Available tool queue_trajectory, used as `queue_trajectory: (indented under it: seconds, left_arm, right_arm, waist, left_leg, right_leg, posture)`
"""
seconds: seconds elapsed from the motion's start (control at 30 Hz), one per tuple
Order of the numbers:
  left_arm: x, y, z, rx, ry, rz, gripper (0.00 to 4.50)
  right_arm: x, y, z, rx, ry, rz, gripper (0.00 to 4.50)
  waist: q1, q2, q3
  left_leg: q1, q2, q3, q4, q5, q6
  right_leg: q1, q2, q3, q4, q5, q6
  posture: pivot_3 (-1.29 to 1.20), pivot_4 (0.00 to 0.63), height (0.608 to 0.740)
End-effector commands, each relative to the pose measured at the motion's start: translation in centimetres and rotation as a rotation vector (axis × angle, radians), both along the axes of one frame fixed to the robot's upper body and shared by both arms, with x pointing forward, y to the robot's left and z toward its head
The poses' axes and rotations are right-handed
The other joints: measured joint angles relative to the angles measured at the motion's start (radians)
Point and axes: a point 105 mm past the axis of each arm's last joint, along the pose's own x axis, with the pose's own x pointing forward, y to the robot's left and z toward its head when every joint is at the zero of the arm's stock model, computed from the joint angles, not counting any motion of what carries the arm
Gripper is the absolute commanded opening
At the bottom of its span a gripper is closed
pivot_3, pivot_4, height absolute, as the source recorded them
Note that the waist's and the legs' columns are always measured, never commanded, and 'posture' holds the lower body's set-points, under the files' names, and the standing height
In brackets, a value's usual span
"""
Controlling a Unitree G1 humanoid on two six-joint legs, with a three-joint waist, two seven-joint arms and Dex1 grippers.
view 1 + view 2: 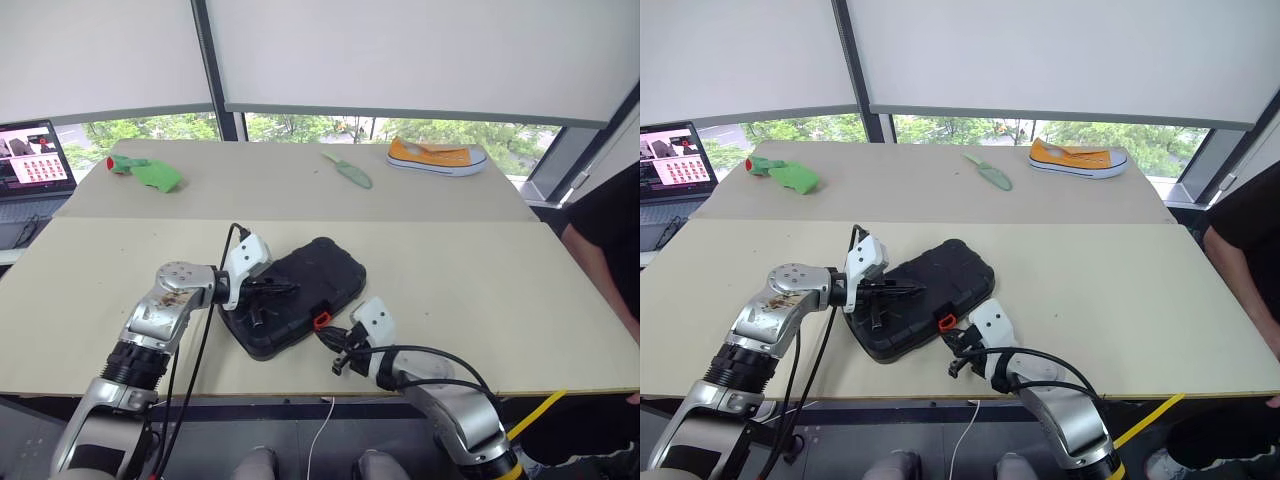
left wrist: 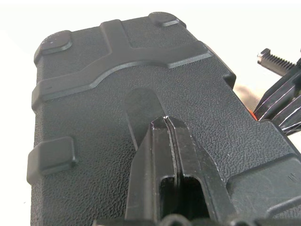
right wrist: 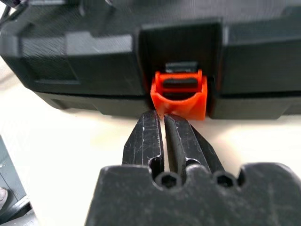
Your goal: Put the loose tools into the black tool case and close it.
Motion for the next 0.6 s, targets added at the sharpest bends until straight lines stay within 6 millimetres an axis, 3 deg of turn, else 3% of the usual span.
queue_trajectory:
  seconds: [0.03, 0.3, 0.47, 0.6]
  left_arm:
    - [-1.3, 1.2, -5.7, 0.099, 0.216, 0.049, 0.0]
    - [-1.3, 1.2, -5.8, 0.098, 0.218, 0.054, 0.0]
    - [-1.3, 1.2, -5.8, 0.096, 0.219, 0.055, 0.0]
    - [-1.4, 1.3, -5.9, 0.097, 0.221, 0.054, 0.0]
  right_arm:
    - [0.6, -0.6, 2.3, 0.033, -0.102, -0.027, 0.17]
    - [0.9, -0.5, 2.2, -0.015, -0.152, 0.005, 0.17]
    - [0.5, -1.6, 0.3, -0.105, -0.07, -0.004, 0.17]
    - [0.8, -1.3, -0.7, -0.106, -0.026, -0.009, 0.17]
  waist:
    - [0.001, 0.0, 0.0]
    - [0.001, 0.0, 0.0]
    - [0.002, 0.0, 0.0]
    - [0.003, 0.0, 0.0]
  left_leg:
    - [0.0, 0.0, 0.0, 0.0, 0.0, 0.0]
    - [0.0, 0.0, 0.0, 0.0, 0.0, 0.0]
    - [0.0, 0.0, 0.0, 0.0, 0.0, 0.0]
    - [0.0, 0.0, 0.0, 0.0, 0.0, 0.0]
  right_leg:
    - [0.0, 0.0, 0.0, 0.0, 0.0, 0.0]
    - [0.0, 0.0, 0.0, 0.0, 0.0, 0.0]
    - [0.0, 0.0, 0.0, 0.0, 0.0, 0.0]
    - [0.0, 0.0, 0.0, -0.001, 0.0, 0.0]
  posture:
    - [0.0, 0.15, 0.74]
    - [0.0, 0.15, 0.74]
    - [0.0, 0.15, 0.74]
    - [0.0, 0.15, 0.74]
